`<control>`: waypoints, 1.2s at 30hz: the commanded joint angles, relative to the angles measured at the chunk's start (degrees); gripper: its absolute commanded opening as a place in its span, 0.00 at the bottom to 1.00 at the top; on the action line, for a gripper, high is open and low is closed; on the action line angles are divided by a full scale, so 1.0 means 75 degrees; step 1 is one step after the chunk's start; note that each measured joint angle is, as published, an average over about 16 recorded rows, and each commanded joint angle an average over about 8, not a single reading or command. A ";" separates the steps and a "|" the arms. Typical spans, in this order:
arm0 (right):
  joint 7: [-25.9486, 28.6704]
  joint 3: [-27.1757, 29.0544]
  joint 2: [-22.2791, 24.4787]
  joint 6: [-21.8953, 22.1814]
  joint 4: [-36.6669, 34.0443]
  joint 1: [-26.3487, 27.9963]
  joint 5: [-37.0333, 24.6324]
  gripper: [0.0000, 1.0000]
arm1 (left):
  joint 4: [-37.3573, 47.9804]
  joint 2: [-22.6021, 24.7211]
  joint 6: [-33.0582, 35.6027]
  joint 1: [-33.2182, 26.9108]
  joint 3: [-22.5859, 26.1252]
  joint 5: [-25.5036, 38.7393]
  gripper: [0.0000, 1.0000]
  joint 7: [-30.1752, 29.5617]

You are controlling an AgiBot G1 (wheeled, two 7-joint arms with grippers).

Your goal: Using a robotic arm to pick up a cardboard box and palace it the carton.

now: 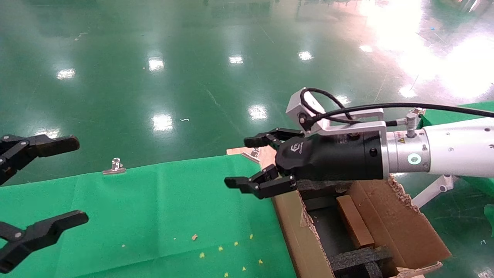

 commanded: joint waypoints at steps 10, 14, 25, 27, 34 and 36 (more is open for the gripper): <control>-0.1148 0.1145 -0.0233 -0.0890 -0.0070 -0.0778 0.0839 1.00 | 0.0000 0.0000 0.0000 0.0000 0.0000 0.0000 1.00 0.0000; -0.1563 0.1559 -0.0317 -0.1212 -0.0096 -0.1059 0.1143 1.00 | 0.0000 0.0000 0.0000 0.0000 0.0000 0.0000 1.00 0.0000; -0.2630 0.2632 -0.0534 -0.2042 -0.0161 -0.1785 0.1926 1.00 | 0.0001 0.0000 0.0000 0.0000 0.0000 0.0000 1.00 0.0000; -0.2744 0.2768 -0.0559 -0.2143 -0.0168 -0.1874 0.2024 1.00 | 0.0001 0.0000 -0.0001 0.0001 0.0000 0.0000 1.00 0.0000; -0.2807 0.2881 -0.0585 -0.2230 -0.0177 -0.1952 0.2120 1.00 | 0.0002 -0.0001 -0.0002 0.0002 0.0000 -0.0001 1.00 0.0001; -0.2788 0.2852 -0.0581 -0.2212 -0.0177 -0.1935 0.2102 1.00 | 0.0002 -0.0001 -0.0002 0.0002 0.0000 -0.0001 1.00 0.0001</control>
